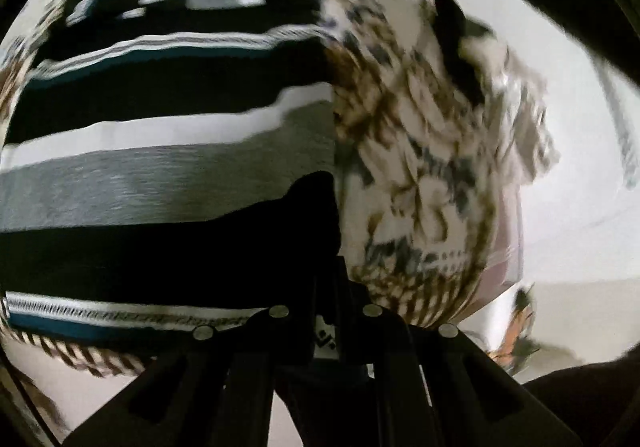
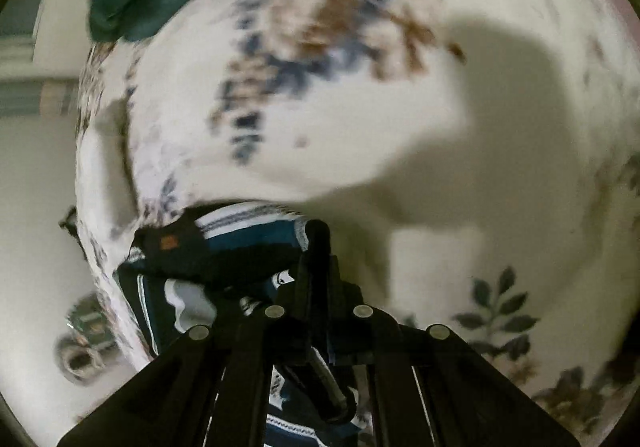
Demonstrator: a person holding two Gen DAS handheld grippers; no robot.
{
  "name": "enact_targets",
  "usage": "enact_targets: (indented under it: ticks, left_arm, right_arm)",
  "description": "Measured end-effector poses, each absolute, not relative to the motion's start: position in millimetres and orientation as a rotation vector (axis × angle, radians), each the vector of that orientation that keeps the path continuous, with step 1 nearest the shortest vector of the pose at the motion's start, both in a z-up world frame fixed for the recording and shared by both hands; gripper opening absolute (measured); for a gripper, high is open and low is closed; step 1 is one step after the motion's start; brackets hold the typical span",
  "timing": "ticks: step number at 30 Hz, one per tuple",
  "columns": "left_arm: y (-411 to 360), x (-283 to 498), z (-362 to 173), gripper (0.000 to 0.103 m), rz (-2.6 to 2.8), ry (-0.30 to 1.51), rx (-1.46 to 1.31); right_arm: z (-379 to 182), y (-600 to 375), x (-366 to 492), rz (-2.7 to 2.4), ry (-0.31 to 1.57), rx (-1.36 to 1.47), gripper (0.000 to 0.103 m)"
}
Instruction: Fold small clothes
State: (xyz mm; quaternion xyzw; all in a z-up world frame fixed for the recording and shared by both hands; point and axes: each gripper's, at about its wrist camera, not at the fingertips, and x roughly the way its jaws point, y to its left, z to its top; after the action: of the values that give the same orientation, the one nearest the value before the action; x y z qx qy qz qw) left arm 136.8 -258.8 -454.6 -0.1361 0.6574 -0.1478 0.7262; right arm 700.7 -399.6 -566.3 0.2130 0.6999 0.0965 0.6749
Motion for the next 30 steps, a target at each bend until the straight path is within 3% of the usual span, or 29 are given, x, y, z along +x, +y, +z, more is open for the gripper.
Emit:
enact_targets:
  ticks: [12,22,28,30]
  left_arm:
    - [-31,113,-410,0.004,-0.152,1.348,-0.537]
    - [113,103,-491,0.004,-0.085,1.400,-0.626]
    - [139,98,-538,0.004,-0.101,1.466,-0.639]
    - [145,97,-549,0.007,-0.116,1.501,-0.648]
  right_arm:
    - [-447,-182,709,0.209,1.526,0.174,0.005]
    - [-516,60,713,0.118,1.565,-0.040,0.005]
    - [-570,123,705,0.063,1.626,-0.098,0.006]
    - [-576,126,699,0.097,1.656,-0.041,0.014]
